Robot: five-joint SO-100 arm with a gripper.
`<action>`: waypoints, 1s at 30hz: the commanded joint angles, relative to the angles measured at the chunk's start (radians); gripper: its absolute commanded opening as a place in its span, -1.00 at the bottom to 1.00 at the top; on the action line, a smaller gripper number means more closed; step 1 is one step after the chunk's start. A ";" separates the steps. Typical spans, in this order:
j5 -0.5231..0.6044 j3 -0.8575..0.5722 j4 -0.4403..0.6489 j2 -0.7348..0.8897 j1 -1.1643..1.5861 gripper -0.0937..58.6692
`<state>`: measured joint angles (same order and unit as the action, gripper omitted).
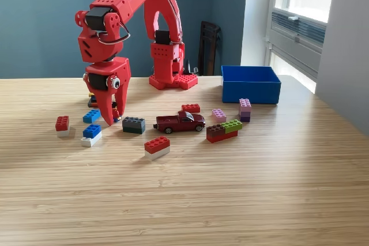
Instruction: Grasp a lego block and put it in the bin.
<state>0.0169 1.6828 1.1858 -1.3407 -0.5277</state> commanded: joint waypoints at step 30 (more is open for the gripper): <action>-0.035 -0.213 0.307 -0.020 0.067 -0.99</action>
<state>-0.0107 1.5723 1.4297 -1.3376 -0.4847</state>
